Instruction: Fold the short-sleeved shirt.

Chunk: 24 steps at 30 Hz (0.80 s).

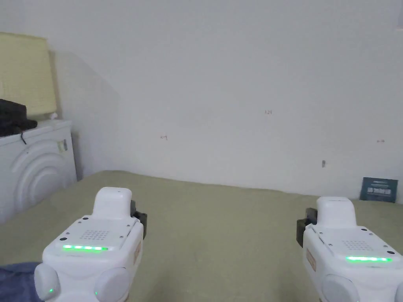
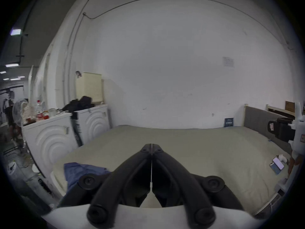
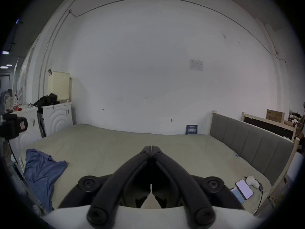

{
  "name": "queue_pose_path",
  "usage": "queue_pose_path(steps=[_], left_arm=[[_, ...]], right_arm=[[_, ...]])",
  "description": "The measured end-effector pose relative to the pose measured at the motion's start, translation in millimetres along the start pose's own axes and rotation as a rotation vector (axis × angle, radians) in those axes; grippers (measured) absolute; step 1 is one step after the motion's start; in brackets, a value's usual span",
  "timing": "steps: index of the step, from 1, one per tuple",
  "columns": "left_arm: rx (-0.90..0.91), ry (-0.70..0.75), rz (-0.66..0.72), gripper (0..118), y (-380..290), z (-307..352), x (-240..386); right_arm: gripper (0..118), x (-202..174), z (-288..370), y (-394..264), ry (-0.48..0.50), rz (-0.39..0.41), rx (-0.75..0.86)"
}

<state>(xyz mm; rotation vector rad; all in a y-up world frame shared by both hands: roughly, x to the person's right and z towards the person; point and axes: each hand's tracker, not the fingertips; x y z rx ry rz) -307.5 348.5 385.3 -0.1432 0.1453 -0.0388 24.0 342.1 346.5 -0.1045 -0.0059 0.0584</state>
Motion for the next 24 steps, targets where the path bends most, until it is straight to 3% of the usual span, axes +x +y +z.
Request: queue_pose_path(steps=[7,10,18,24], left_arm=[[-0.033,0.264,0.022,1,-10.6,42.7,-115.8],[-0.059,0.341,-0.005,1,-15.9,57.3,-147.4],[-0.134,0.4,0.016,1,-36.0,48.1,-195.9],[-0.214,0.332,0.04,1,-53.9,3.9,-195.4]], right_arm=[[0,-123.2,-14.0,2.7,0.272,-0.006,0.01],[0,-157.5,-16.0,3.5,0.336,-0.014,0.012],[0,-194.2,-29.5,-11.8,0.396,0.0,-0.018],[0,-198.7,-52.7,-28.8,0.39,0.013,-0.062]])
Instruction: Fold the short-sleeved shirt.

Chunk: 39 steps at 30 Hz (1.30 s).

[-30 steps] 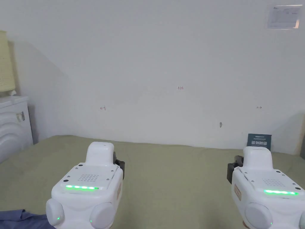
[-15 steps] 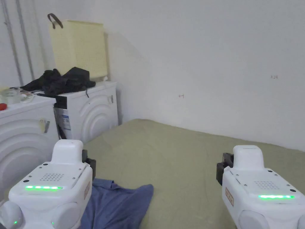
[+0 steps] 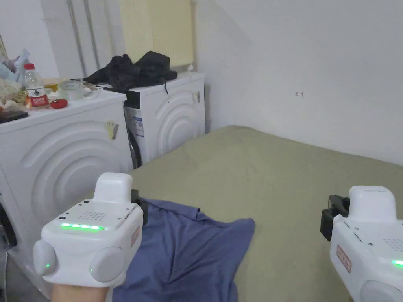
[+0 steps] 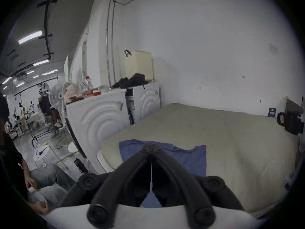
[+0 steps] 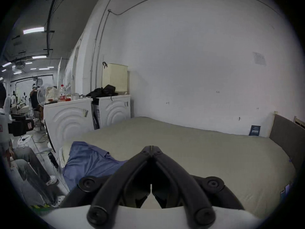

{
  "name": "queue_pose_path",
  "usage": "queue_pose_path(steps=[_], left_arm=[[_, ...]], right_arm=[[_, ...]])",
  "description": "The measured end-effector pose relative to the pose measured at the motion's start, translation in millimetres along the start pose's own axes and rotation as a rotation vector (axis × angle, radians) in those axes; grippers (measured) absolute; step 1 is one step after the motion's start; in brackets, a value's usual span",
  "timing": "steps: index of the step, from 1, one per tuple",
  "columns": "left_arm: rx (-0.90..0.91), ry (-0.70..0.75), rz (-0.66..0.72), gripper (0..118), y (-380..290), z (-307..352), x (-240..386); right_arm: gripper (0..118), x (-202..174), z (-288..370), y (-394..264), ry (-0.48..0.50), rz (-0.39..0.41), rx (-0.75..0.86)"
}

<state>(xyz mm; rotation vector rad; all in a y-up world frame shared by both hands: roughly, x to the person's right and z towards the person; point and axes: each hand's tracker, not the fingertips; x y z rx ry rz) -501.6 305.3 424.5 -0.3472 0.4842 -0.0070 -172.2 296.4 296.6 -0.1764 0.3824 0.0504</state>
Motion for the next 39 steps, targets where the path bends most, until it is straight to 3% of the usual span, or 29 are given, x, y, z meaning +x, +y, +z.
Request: queue_pose_path(steps=[9,15,16,18,19,22,25,26,28,30,33,37,39], left_arm=[[-0.407,-0.185,0.055,1,-74.7,-146.9,41.9],[-0.603,-0.254,0.026,6,-111.0,-224.6,63.9],[-0.632,-0.29,0.047,27,-114.1,-232.3,67.1],[-0.656,-0.277,0.028,100,-121.2,-242.2,76.9],[-0.682,-0.277,-0.005,118,-126.9,-247.5,82.9],[-0.709,-0.245,-0.071,118,-142.5,-263.5,94.6],[-0.718,-0.223,-0.048,113,-143.8,-260.2,101.4],[-0.729,-0.222,-0.049,94,-138.4,-258.9,103.1],[-0.632,-0.226,-0.034,6,-122.1,-238.7,108.0],[-0.625,-0.151,-0.103,6,-111.0,-232.4,117.8],[-0.585,-0.181,-0.188,6,-92.1,-213.8,130.5],[-0.49,-0.299,-0.104,6,-44.9,-170.7,160.5],[-0.391,-0.309,-0.244,6,-22.8,-143.7,197.1]], right_arm=[[0,7.6,-24.6,-80.8,-0.003,0.032,-0.184],[0,15.9,-37.5,-134.5,0.006,-0.01,-0.318],[0,17.1,-39.2,-140.8,0.003,-0.01,-0.33],[0,19.7,-42.0,-150.0,0.004,-0.02,-0.362],[0,21.5,-42.3,-153.1,0.009,-0.036,-0.378],[0,24.8,-37.3,-157.5,0.009,-0.042,-0.389],[0,32.4,-25.1,-156.3,0.001,-0.034,-0.394],[0,36.3,-19.3,-155.1,-0.003,-0.032,-0.395],[0,47.8,-4.0,-152.3,-0.018,-0.029,-0.392],[0,61.8,12.5,-149.2,-0.039,-0.017,-0.389],[0,88.0,41.0,-142.9,-0.088,-0.019,-0.378],[0,129.5,83.7,-130.7,-0.172,-0.035,-0.341],[0,149.4,105.2,-126.9,-0.207,-0.046,-0.329]])
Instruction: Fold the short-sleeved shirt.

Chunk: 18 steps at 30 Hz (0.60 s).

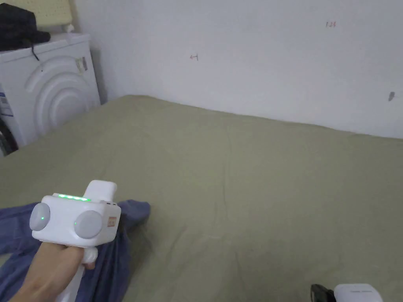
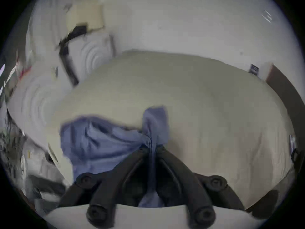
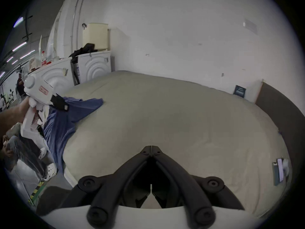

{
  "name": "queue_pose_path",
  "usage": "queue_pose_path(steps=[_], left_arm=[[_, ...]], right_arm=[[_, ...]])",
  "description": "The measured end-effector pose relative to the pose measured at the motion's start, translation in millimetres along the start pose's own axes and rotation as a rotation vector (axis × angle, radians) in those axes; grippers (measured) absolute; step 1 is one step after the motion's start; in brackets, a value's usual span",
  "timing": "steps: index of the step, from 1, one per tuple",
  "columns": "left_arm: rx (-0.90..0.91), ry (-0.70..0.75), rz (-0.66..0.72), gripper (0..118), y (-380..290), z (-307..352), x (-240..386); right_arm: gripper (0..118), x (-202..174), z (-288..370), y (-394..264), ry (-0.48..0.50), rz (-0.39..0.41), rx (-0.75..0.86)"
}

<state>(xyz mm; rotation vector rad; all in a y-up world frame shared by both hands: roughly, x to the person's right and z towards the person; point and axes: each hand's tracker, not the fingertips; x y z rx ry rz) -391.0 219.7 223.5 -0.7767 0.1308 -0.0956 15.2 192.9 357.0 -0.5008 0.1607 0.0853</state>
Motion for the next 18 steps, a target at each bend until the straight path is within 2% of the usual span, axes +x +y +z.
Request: queue_pose_path(steps=[8,13,18], left_arm=[[0.108,-0.361,-0.171,6,65.9,62.4,200.3],[0.1,-0.584,-0.207,6,83.3,56.8,317.1],[0.028,-0.71,-0.218,6,76.3,27.6,396.4]], right_arm=[[0,78.8,68.9,-20.9,-0.176,-0.072,0.031],[0,120.8,77.9,-24.4,-0.275,-0.122,0.03],[0,148.8,69.9,-22.9,-0.331,-0.156,0.03]])
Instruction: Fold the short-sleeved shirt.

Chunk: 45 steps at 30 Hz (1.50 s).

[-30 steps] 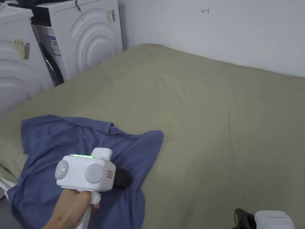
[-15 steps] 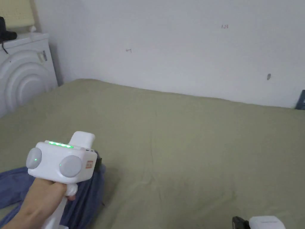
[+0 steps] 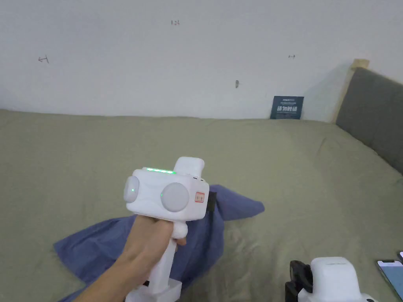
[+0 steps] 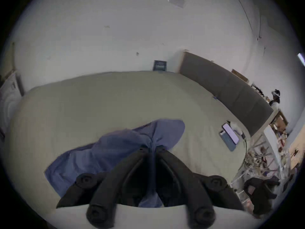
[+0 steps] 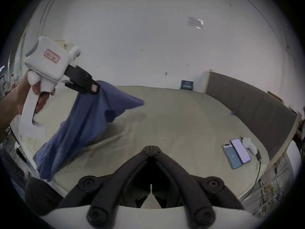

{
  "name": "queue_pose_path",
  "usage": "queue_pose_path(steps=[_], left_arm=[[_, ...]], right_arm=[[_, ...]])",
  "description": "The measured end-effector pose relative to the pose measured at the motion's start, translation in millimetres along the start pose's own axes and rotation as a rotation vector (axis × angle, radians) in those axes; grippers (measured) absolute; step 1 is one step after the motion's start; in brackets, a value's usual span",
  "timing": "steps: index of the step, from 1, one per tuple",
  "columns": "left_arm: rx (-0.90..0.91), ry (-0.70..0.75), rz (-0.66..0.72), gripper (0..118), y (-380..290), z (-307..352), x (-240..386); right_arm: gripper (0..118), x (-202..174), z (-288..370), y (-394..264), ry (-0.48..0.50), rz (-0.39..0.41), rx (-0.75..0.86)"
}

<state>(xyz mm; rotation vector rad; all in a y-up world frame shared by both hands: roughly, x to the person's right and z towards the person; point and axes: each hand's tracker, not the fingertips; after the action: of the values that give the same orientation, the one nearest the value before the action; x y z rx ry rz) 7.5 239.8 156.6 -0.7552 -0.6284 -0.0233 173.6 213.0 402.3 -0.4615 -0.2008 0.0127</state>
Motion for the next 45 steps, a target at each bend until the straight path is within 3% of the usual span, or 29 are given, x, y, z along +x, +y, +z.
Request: queue_pose_path(steps=[6,9,10,12,13,15,20,22,23,25,33,37,45], left_arm=[[-0.194,0.04,0.054,6,-44.8,-96.2,-14.5],[-0.25,0.067,0.083,8,-71.6,-108.4,-24.4],[-0.252,0.065,0.084,24,-76.1,-109.2,-29.6],[-0.242,0.059,0.083,98,-80.7,-96.6,-33.2],[-0.201,0.066,0.08,118,-80.9,-87.0,-35.5],[-0.135,0.097,0.06,118,-78.6,-68.8,-43.0],[0.076,0.17,0.015,118,-73.0,46.2,-53.6],[0.185,0.198,-0.003,109,-81.6,110.5,-57.9],[0.224,0.168,-0.02,86,-87.3,142.2,-61.1],[0.31,0.261,-0.01,0,-106.3,196.7,-61.2],[0.451,0.542,0.086,0,-188.2,332.4,-73.6],[0.405,0.596,0.119,0,-210.2,341.8,-99.2],[0.236,0.501,0.232,0,-226.3,309.4,-142.8]], right_arm=[[0,7.6,-29.3,-10.1,-0.017,-0.028,-0.047],[0,6.0,-42.3,-17.3,-0.013,-0.033,-0.076],[0,4.9,-46.2,-19.2,-0.011,-0.032,-0.087],[0,2.1,-52.1,-21.3,-0.009,-0.032,-0.098],[0,-0.2,-52.4,-21.0,-0.006,-0.036,-0.105],[0,-4.2,-50.3,-18.7,0.005,-0.051,-0.104],[0,-18.0,-30.4,-6.1,0.038,-0.046,-0.052],[0,-24.3,-18.0,-0.6,0.048,-0.043,-0.019],[0,-28.0,-12.1,1.8,0.057,-0.045,0.001],[0,-35.3,-1.9,5.4,0.073,-0.046,0.025],[0,-71.5,34.9,13.9,0.136,-0.005,0.109],[0,-81.7,43.3,11.5,0.163,0.001,0.116],[0,-87.6,41.1,12.5,0.159,0.011,0.108]])
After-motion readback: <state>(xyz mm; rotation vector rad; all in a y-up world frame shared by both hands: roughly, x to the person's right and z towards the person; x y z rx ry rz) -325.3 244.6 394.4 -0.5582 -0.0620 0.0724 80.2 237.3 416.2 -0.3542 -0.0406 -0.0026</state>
